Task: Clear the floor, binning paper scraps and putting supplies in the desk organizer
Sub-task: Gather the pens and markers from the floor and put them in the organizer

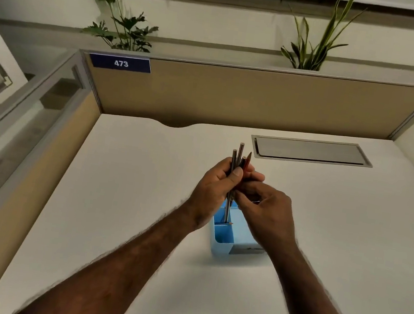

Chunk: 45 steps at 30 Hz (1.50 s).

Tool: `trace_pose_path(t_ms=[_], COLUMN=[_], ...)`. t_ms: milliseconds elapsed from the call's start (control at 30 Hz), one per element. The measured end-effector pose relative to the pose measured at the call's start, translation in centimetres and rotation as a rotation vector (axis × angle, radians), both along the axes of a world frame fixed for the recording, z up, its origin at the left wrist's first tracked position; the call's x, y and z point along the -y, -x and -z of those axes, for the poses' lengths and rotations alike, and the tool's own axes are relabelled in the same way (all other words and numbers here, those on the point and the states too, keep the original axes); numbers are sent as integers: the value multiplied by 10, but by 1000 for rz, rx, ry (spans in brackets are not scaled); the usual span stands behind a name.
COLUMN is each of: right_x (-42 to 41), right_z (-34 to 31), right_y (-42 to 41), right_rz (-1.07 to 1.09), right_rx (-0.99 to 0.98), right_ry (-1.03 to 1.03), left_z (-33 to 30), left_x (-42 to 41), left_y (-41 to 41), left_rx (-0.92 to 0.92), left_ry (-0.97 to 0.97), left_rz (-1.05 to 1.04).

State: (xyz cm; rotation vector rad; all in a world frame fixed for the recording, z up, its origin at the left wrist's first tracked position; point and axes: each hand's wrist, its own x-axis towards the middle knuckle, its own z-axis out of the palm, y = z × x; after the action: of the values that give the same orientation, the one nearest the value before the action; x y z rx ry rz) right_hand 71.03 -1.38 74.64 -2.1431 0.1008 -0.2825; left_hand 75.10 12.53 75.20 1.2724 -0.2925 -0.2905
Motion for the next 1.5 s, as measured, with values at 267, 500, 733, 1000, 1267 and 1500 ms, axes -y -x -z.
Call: trace_pose_path(t_ms=[267, 500, 733, 1000, 1267, 1500], right_x=[2, 3, 7, 7, 6, 12], right_z=[31, 56, 59, 61, 66, 62], right_y=[-44, -50, -43, -32, -26, -21], right_rz=[-20, -10, -2, -26, -22, 22], right_rx=[-111, -166, -126, -179, -184, -126], right_ry=[29, 6, 12, 27, 29, 14], left_z=[31, 60, 64, 66, 71, 77], left_x=[0, 1, 3, 3, -5, -27], left_y=[-42, -51, -45, -31, -27, -20], left_rx=[-87, -170, -154, -103, 7, 16], left_ry=[28, 71, 119, 52, -104, -139], left_rz=[7, 20, 69, 77, 8, -159])
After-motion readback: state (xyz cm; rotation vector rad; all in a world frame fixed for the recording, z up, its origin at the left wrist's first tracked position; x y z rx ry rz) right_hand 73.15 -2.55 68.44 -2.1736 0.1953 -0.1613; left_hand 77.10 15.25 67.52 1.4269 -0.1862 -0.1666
